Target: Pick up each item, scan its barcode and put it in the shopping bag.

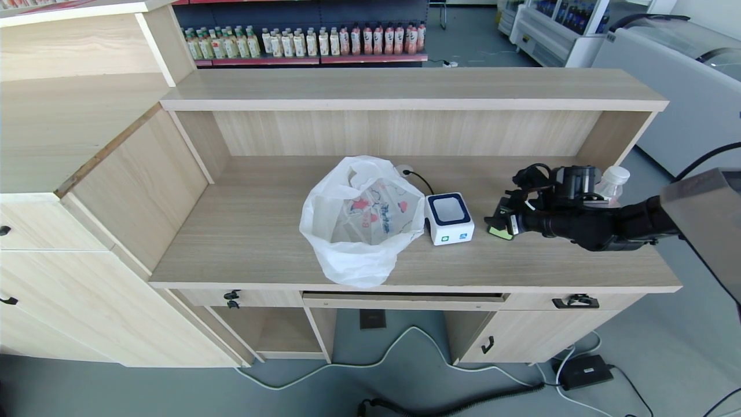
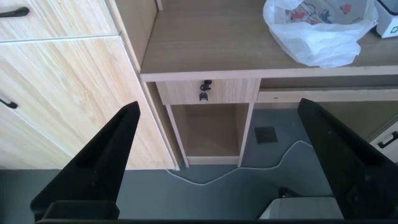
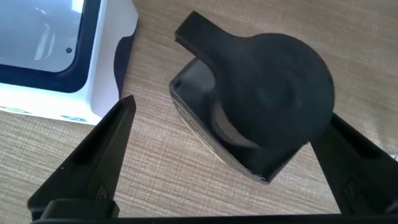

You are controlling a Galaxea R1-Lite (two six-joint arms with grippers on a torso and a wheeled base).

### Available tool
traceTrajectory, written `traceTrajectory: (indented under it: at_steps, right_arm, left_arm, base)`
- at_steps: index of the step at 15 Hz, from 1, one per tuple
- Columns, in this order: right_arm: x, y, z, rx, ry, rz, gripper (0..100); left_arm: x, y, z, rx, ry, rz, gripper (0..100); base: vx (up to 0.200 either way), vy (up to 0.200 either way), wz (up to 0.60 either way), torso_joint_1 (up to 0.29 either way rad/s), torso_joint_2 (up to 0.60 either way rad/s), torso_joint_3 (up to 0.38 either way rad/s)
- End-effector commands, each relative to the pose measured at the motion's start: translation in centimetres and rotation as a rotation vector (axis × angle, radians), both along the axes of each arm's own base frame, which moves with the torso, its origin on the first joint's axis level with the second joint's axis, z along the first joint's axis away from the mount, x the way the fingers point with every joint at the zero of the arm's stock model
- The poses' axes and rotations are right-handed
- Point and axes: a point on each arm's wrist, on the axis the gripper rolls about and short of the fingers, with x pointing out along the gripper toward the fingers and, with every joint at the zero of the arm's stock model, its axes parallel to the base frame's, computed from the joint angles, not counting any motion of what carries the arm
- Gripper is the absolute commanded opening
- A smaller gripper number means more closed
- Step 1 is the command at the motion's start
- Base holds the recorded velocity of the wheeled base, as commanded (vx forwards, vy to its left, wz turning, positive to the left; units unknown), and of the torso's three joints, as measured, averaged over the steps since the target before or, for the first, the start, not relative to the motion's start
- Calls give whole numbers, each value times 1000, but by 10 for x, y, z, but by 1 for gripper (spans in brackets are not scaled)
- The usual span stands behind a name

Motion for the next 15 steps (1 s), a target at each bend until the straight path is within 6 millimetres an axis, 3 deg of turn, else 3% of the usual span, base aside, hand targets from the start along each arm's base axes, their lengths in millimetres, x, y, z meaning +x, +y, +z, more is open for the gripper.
traceTrajectory:
  at_steps: [1,6,7,12,13,15]
  right_arm:
    - [3,4,-8,10,2,32,100]
    - [11,9,-13,22,-25,76,100]
    - [14,10,-14,20,-32,79,0]
    - [13,16,-4,15,-56,90,0]
    - [10,16,5,12,-72,90,0]
    - [-11,10,42,-17,-138,92,0]
  left_arm:
    - [0,0,0,0,-1,0,100]
    - [0,0,0,0,-1,0,100]
    - [0,0,0,0,-1,0,100]
    - [0,0,0,0,-1,0,100]
    - [0,0,0,0,-1,0,100]
    - [0,0,0,0,-1,0,100]
  base:
    - [0,0,0,0,0,0]
    - [0,0,0,0,0,0]
    - [0,0,0,0,0,0]
    - [0,0,0,0,0,0]
    - [0,0,0,0,0,0]
    - [0,0,0,0,0,0]
